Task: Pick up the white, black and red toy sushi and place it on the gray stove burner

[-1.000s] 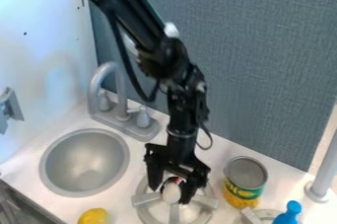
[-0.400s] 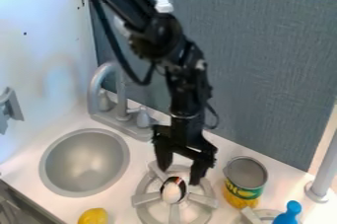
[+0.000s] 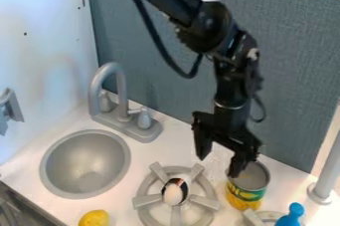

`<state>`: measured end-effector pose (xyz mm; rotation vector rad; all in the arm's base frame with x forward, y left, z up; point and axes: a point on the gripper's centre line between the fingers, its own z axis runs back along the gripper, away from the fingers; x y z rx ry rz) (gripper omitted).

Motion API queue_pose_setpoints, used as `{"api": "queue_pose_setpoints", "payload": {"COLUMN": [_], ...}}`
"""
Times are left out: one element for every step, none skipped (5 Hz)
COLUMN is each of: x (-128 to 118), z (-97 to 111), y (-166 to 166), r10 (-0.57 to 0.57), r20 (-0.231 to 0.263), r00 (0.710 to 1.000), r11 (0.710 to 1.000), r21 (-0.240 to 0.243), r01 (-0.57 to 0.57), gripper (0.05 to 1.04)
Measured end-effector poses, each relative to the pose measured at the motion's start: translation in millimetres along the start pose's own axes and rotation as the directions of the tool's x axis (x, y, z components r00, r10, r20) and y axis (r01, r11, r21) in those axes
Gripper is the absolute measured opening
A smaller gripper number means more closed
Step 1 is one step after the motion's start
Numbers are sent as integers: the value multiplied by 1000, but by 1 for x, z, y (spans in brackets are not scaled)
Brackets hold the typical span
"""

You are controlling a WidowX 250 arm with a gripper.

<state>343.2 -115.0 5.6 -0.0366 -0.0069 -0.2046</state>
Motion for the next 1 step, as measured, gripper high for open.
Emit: {"api": "queue_pose_setpoints", "payload": {"x": [9], "z": [-9], "y": [-7], "r10": [8], "r20": [-32], "r00": [999], "r11": [1000], "r21": [25], "r01": [-7], "gripper": [1003]}}
